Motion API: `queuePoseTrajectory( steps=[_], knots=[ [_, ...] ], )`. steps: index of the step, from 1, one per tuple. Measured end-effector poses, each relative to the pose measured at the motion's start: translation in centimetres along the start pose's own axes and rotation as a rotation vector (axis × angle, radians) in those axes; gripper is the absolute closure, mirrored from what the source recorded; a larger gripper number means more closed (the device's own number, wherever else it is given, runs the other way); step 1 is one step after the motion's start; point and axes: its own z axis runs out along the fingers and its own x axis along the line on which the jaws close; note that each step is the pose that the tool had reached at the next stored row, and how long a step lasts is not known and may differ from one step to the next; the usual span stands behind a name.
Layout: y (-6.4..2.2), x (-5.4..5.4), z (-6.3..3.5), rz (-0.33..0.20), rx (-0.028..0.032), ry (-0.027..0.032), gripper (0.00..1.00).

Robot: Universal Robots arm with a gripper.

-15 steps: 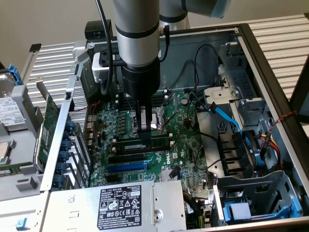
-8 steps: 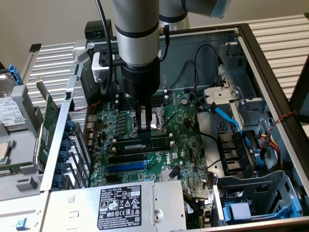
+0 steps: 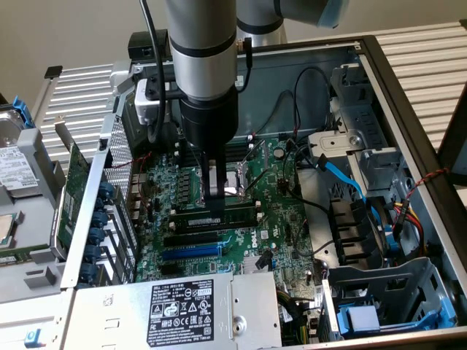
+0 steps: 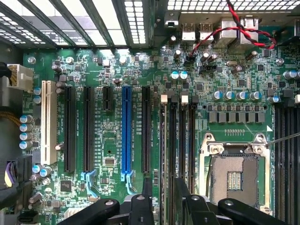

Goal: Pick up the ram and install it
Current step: 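Press down the ram until it locks into place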

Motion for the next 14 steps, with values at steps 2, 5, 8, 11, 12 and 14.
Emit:
queuePoseTrajectory(
  steps=[2, 5, 8, 11, 12, 14],
  knots=[
    [0.01, 0.00, -0.19, 0.000, 0.0000, 0.0000, 0.67],
    [0.07, -0.01, -0.19, 0.000, 0.0001, -0.0001, 0.69],
    [0.19, 0.00, -0.20, 0.000, 0.0003, 0.0000, 0.82],
    [0.24, 0.01, -0.12, 0.000, 0.0019, -0.0001, 0.88],
    [0.23, 0.01, -0.05, 0.000, 0.0022, -0.0002, 0.89],
    [0.25, 0.01, 0.00, 0.000, 0.0025, 0.0001, 0.89]
  ],
)
